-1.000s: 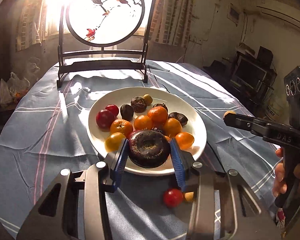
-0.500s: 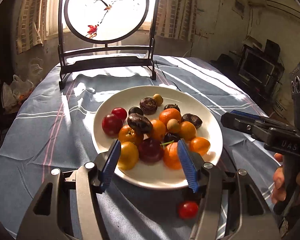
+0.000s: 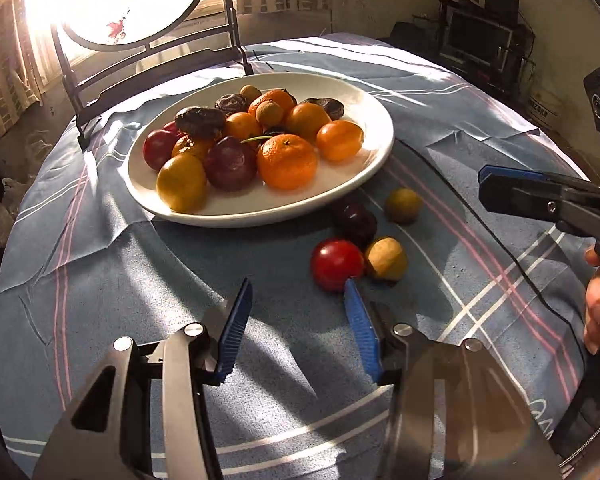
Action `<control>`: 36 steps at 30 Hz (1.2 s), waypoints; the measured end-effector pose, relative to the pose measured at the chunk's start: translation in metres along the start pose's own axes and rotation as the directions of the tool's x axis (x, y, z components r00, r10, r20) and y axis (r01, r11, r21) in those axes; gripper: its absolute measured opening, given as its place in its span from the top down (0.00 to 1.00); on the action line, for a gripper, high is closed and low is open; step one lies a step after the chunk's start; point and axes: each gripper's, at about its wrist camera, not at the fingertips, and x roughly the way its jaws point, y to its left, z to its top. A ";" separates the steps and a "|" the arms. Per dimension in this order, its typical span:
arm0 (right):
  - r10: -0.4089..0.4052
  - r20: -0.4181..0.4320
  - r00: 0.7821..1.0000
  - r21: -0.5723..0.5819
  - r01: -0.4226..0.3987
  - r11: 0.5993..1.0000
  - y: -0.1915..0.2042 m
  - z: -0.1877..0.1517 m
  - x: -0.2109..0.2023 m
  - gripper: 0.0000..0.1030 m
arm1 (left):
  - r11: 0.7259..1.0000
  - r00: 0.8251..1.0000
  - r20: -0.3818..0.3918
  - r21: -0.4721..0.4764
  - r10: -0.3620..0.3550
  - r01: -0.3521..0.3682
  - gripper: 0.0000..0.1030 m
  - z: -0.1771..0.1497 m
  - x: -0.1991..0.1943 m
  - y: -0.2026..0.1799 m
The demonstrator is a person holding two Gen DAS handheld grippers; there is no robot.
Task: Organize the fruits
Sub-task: 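Grasp a red apple with the left gripper while the right gripper grasps a small yellow fruit, then set the red apple on the plate while the right gripper places the yellow fruit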
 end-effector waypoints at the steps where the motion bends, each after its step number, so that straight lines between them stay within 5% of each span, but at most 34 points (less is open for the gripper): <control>1: 0.003 0.003 1.000 0.007 -0.003 1.000 -0.001 0.000 0.000 0.44 | 1.000 1.000 -0.009 0.015 -0.007 0.007 0.55 0.001 0.002 -0.005; 6: 0.021 0.020 1.000 0.016 -0.021 1.000 -0.004 -0.001 -0.004 0.44 | 0.996 1.000 -0.018 0.093 0.001 0.001 0.57 0.006 0.008 -0.025; 12: 0.018 0.005 1.000 0.022 -0.018 1.000 -0.004 -0.001 -0.002 0.44 | 0.995 0.998 -0.045 0.096 -0.036 0.040 0.73 0.011 0.016 -0.025; 20: -0.012 -0.046 0.999 0.019 0.013 1.000 -0.004 -0.001 0.008 0.44 | 0.991 0.992 0.056 -0.066 -0.112 0.116 0.73 0.006 -0.003 0.005; 27: -0.136 -0.138 0.981 -0.120 0.120 0.986 0.023 0.000 0.032 0.45 | 0.968 0.978 0.164 -0.194 -0.128 0.160 0.73 -0.001 -0.019 0.032; 31: -0.259 -0.173 0.950 -0.253 0.211 0.944 0.037 0.007 0.055 0.45 | 0.963 0.973 0.189 -0.208 -0.130 0.170 0.73 -0.002 -0.024 0.036; 36: -0.244 -0.215 0.945 -0.242 0.191 0.951 0.029 0.017 0.075 0.67 | 0.963 0.971 0.197 -0.206 -0.132 0.173 0.73 -0.002 -0.025 0.036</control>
